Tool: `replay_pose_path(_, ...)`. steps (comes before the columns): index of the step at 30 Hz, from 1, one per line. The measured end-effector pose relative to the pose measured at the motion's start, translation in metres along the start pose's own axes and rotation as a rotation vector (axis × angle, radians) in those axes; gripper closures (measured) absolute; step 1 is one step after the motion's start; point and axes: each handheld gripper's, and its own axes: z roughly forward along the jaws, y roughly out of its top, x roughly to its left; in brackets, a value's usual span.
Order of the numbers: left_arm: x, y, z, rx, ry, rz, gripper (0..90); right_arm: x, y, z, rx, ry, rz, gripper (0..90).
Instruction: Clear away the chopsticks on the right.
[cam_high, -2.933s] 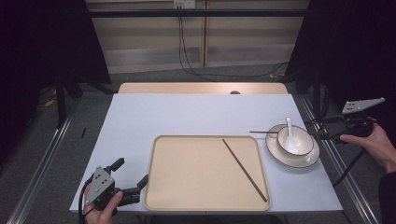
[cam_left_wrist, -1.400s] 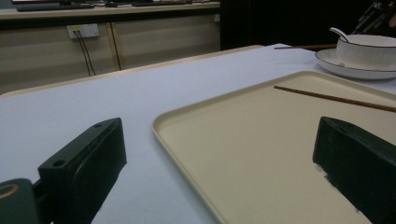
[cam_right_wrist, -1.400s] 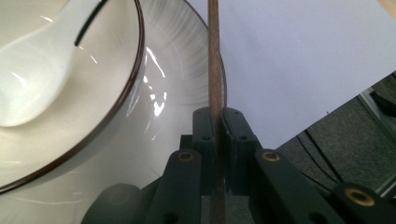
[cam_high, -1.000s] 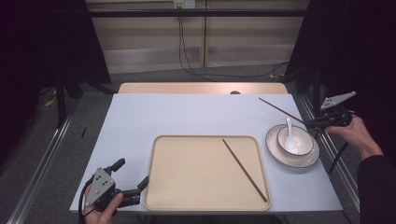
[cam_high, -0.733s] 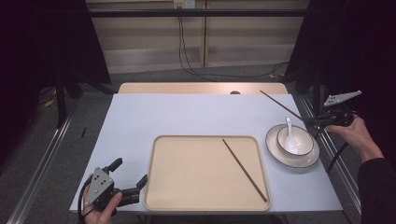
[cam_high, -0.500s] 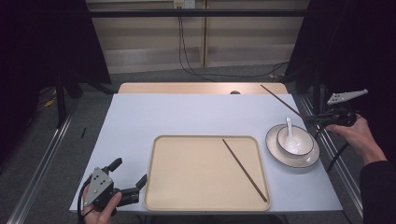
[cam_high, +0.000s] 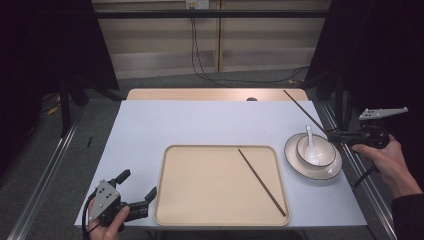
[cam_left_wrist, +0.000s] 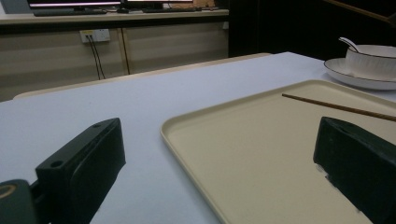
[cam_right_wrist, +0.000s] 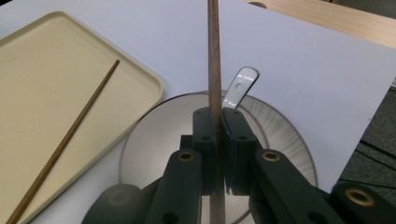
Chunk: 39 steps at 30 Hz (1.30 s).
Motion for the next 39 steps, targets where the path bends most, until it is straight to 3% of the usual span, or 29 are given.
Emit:
replay_pose_path(1, 0.000, 0.000, 0.000, 0.001, 0.001, 0.002, 2.1, 0.008, -0.004, -0.002, -0.013, 0.019, 0.006, 84.6)
replay_pose_path(4, -0.001, 0.000, -0.001, 0.000, 0.001, 0.004, 2.1, 0.014, -0.009, -0.003, -0.043, 0.045, 0.024, 84.6)
replay_pose_path(5, -0.001, 0.000, -0.001, 0.000, 0.001, 0.004, 2.1, 0.020, -0.016, -0.004, -0.052, 0.057, 0.056, 84.6)
replay_pose_path(10, 0.000, 0.001, 0.000, -0.001, -0.004, 0.011, 2.1, 0.035, -0.025, -0.006, -0.058, 0.081, 0.094, 84.6)
replay_pose_path(13, -0.002, 0.001, 0.000, -0.005, -0.003, 0.008, 2.3, 0.049, -0.029, -0.004, -0.033, 0.075, 0.145, 84.6)
replay_pose_path(17, -0.001, 0.001, 0.000, -0.008, 0.001, 0.009, 2.4, 0.065, -0.035, 0.002, -0.010, 0.078, 0.174, 84.6)
replay_pose_path(20, -0.001, 0.001, 0.000, -0.009, -0.005, 0.011, 2.4, 0.076, -0.039, 0.006, -0.008, 0.096, 0.184, 84.5)
replay_pose_path(23, -0.001, 0.001, 0.000, -0.011, -0.006, 0.008, 2.4, 0.094, -0.043, 0.014, -0.005, 0.131, 0.152, 84.5)
replay_pose_path(30, -0.001, 0.001, 0.000, -0.016, 0.002, 0.006, 2.4, 0.122, -0.049, 0.031, -0.006, 0.201, 0.163, 84.5)
replay_pose_path(35, 0.000, 0.001, 0.000, -0.007, 0.000, 0.011, 2.4, 0.145, -0.053, 0.051, 0.048, 0.219, 0.196, 84.5)
replay_pose_path(39, 0.001, 0.000, 0.000, -0.013, -0.011, -0.003, 2.4, 0.153, -0.056, 0.060, 0.054, 0.211, 0.211, 84.5)
